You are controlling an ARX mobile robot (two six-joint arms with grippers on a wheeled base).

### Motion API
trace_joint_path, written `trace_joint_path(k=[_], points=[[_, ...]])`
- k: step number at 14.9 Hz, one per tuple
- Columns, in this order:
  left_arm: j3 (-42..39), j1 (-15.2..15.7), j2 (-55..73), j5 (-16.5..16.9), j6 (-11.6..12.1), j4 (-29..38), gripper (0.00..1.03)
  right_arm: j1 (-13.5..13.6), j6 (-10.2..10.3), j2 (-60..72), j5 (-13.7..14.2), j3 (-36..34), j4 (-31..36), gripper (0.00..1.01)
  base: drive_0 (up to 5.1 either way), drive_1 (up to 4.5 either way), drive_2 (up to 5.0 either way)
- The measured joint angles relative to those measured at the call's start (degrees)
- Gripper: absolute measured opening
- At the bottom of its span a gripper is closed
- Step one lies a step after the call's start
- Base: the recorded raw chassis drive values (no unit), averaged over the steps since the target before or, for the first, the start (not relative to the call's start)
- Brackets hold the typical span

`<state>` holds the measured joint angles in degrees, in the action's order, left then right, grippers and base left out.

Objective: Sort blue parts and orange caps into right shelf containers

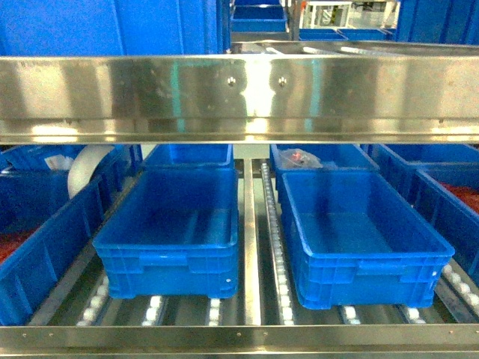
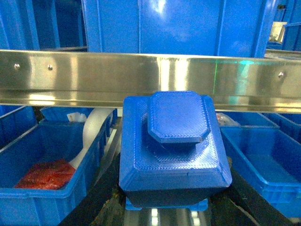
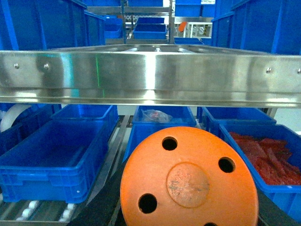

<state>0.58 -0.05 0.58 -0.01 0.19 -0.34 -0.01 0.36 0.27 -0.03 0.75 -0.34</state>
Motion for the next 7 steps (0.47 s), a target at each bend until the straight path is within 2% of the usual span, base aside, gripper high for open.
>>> trace_joint_path(k=[7], points=[[0.0, 0.0, 0.0, 0.0, 0.0, -0.07, 0.41, 0.0, 0.02, 0.0, 0.0, 0.0, -0.07, 0.44, 0.0, 0.0, 0.0]])
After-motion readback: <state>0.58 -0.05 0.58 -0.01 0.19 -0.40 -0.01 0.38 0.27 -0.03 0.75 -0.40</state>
